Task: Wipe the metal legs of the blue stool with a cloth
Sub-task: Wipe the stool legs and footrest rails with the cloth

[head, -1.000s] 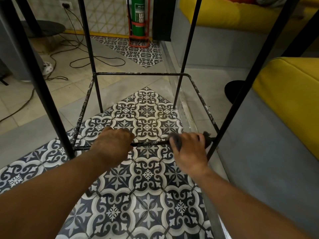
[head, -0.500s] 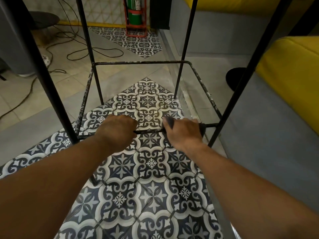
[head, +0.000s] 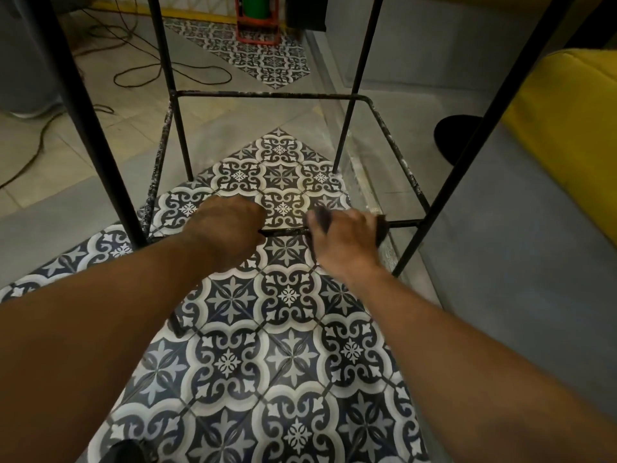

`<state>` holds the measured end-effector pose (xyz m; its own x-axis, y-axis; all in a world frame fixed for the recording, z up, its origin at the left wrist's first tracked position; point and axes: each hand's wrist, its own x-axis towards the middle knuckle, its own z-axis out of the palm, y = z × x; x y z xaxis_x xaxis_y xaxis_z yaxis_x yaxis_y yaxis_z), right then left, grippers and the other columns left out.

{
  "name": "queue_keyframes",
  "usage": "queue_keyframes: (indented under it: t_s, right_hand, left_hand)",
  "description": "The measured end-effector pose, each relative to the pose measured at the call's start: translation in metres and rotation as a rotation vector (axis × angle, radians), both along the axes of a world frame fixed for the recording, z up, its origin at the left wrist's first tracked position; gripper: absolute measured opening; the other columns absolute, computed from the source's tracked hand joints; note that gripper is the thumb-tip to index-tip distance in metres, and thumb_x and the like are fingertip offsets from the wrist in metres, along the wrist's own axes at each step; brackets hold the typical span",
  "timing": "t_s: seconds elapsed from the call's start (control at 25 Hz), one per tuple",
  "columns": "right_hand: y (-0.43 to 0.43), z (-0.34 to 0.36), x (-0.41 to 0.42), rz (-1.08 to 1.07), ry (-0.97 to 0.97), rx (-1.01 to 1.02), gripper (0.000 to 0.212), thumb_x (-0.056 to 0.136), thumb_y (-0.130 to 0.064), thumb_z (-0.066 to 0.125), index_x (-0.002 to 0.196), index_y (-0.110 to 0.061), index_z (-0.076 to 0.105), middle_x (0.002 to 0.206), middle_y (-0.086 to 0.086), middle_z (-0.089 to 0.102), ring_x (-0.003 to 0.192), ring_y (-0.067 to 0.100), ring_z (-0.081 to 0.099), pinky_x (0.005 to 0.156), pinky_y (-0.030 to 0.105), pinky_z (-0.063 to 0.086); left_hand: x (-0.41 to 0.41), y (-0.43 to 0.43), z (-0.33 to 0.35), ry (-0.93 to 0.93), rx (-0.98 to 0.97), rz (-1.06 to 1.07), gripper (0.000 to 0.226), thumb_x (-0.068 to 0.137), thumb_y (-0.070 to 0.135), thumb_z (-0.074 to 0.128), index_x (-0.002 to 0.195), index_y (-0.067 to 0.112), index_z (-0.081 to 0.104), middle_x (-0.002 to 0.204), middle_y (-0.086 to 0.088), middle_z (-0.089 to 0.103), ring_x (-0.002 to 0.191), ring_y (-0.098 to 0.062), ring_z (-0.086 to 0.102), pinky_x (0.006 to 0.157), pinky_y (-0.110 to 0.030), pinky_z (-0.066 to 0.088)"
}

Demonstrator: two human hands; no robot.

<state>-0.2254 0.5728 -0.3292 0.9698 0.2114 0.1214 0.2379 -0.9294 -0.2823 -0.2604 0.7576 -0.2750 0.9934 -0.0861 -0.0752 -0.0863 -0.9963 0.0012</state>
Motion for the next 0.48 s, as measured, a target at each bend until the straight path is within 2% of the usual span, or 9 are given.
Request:
queue_keyframes:
  t_s: [0.08,0.12,0.16,0.2,0.24,0.32,0.36,0.44,0.48]
  right_hand:
    - [0.0,-0.011,-0.023,0.194,-0.068,0.057,0.054,0.098,-0.055,0.017,0.113,-0.026,0.059,0.116,-0.01,0.06,0.12,0.015,0.043,0.112,0.044,0.014]
    - [-0.011,-0.011,-0.025,0.28,-0.075,0.038,0.05,0.1,-0.052,0.02,0.13,-0.026,0.051,0.132,-0.011,0.053,0.131,0.013,0.034,0.116,0.044,0.007]
    - [-0.024,-0.007,-0.022,0.346,-0.076,0.009,0.048,0.1,-0.05,0.023,0.138,-0.028,0.044,0.139,-0.011,0.048,0.135,0.012,0.029,0.117,0.042,0.003]
    - [-0.034,-0.003,-0.017,0.363,-0.063,-0.02,0.047,0.1,-0.049,0.026,0.138,-0.029,0.043,0.137,-0.01,0.049,0.134,0.012,0.031,0.116,0.04,0.005]
    - [-0.041,0.001,-0.009,0.319,-0.013,-0.037,0.046,0.099,-0.052,0.026,0.131,-0.028,0.049,0.125,-0.009,0.055,0.127,0.013,0.037,0.114,0.038,0.011]
    - [-0.037,0.013,0.01,0.078,0.156,-0.069,0.059,0.095,-0.062,0.018,0.098,-0.024,0.063,0.09,-0.008,0.055,0.101,0.018,0.047,0.101,0.039,0.026]
    - [-0.025,0.015,0.018,-0.036,0.201,-0.105,0.066,0.093,-0.064,0.013,0.082,-0.022,0.063,0.078,-0.006,0.053,0.09,0.019,0.047,0.093,0.041,0.029]
    - [-0.001,0.012,0.018,-0.116,0.152,-0.138,0.07,0.09,-0.064,0.008,0.069,-0.022,0.06,0.069,-0.004,0.053,0.083,0.019,0.049,0.089,0.042,0.027]
    - [0.007,0.005,0.008,-0.096,0.093,-0.099,0.067,0.09,-0.063,0.009,0.075,-0.022,0.061,0.076,-0.005,0.057,0.089,0.018,0.049,0.095,0.042,0.026]
  left_hand:
    - [0.001,-0.001,0.002,0.016,0.009,0.009,0.02,0.09,0.042,0.06,0.1,0.026,0.064,0.075,0.006,0.05,0.076,-0.017,0.055,0.059,-0.03,0.04]
    - [0.0,-0.001,0.004,0.029,0.017,0.01,0.021,0.091,0.043,0.059,0.102,0.026,0.064,0.078,0.005,0.053,0.076,-0.017,0.056,0.059,-0.029,0.042]
    - [0.001,-0.002,0.006,0.042,0.019,0.009,0.022,0.091,0.043,0.059,0.104,0.026,0.064,0.081,0.004,0.055,0.077,-0.016,0.057,0.061,-0.029,0.044]
    - [0.001,-0.002,0.007,0.054,0.014,0.006,0.023,0.092,0.042,0.059,0.105,0.025,0.063,0.082,0.004,0.055,0.078,-0.016,0.057,0.063,-0.028,0.046]
    - [0.001,-0.002,0.008,0.06,0.004,0.002,0.023,0.092,0.042,0.058,0.106,0.025,0.063,0.082,0.004,0.054,0.078,-0.015,0.056,0.066,-0.028,0.046]
    - [0.001,-0.002,0.006,0.041,-0.018,-0.017,0.022,0.092,0.041,0.058,0.106,0.025,0.062,0.083,0.005,0.052,0.08,-0.014,0.053,0.069,-0.029,0.041]
    - [0.001,0.0,0.004,0.024,-0.021,-0.026,0.021,0.093,0.041,0.058,0.106,0.025,0.061,0.084,0.006,0.051,0.081,-0.014,0.052,0.071,-0.029,0.038]
    - [0.001,0.001,0.004,0.008,-0.005,-0.031,0.02,0.093,0.041,0.057,0.105,0.025,0.061,0.085,0.006,0.05,0.081,-0.014,0.049,0.074,-0.029,0.034]
    - [0.001,0.002,0.004,0.008,0.004,-0.031,0.02,0.093,0.041,0.057,0.105,0.025,0.061,0.085,0.006,0.049,0.08,-0.014,0.048,0.075,-0.03,0.033]
